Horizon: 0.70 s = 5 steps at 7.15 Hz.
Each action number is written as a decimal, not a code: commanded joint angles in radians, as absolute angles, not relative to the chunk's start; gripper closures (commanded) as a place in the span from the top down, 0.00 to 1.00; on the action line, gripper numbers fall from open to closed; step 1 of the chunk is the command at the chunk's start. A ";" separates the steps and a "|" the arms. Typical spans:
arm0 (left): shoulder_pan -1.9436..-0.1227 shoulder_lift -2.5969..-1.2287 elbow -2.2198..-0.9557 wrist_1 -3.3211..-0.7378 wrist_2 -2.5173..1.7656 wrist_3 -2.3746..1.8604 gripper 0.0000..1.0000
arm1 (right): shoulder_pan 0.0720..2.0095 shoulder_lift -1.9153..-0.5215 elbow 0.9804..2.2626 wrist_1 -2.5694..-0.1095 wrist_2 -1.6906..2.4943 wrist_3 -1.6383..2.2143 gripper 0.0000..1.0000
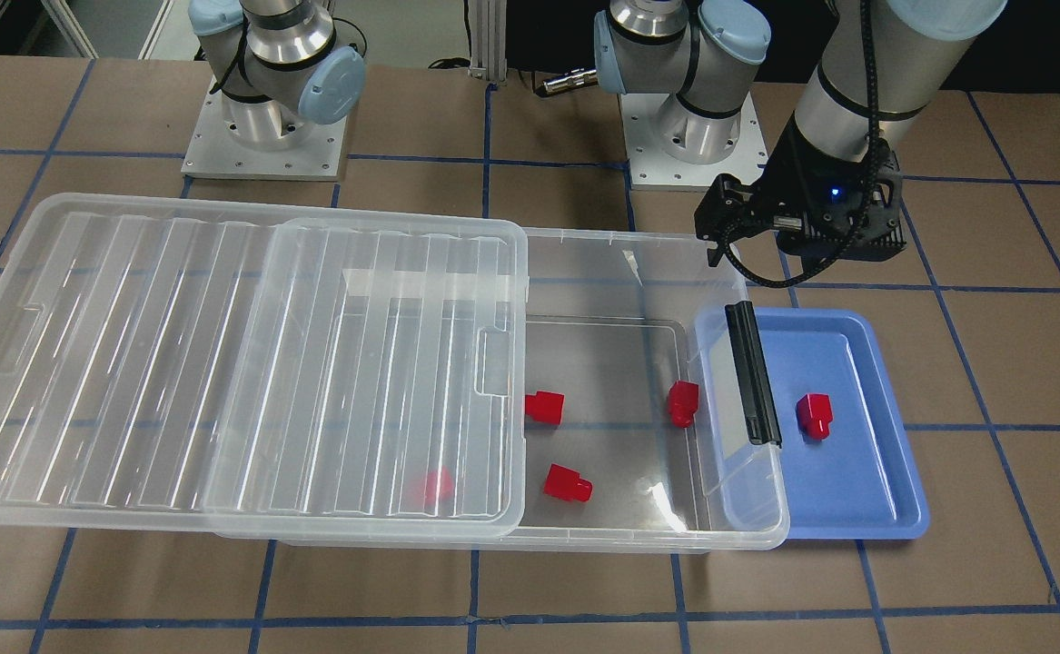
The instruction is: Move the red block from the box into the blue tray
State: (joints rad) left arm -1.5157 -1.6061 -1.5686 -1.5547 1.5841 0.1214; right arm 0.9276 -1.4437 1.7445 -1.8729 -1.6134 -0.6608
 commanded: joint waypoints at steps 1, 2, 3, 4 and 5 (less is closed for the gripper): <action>-1.514 -1.606 -1.569 -1.555 1.586 0.123 1.00 | 0.922 -1.439 1.781 -1.902 -1.612 -0.664 1.00; -1.514 -1.606 -1.568 -1.552 1.585 0.123 1.00 | 0.922 -1.436 1.782 -1.902 -1.612 -0.658 1.00; -1.514 -1.606 -1.568 -1.554 1.586 0.123 1.00 | 0.925 -1.434 1.781 -1.899 -1.609 -0.650 1.00; -1.514 -1.608 -1.569 -1.554 1.585 0.123 1.00 | 0.933 -1.437 1.781 -1.898 -1.608 -0.647 1.00; -1.514 -1.606 -1.568 -1.552 1.586 0.123 1.00 | 0.934 -1.437 1.779 -1.896 -1.608 -0.646 1.00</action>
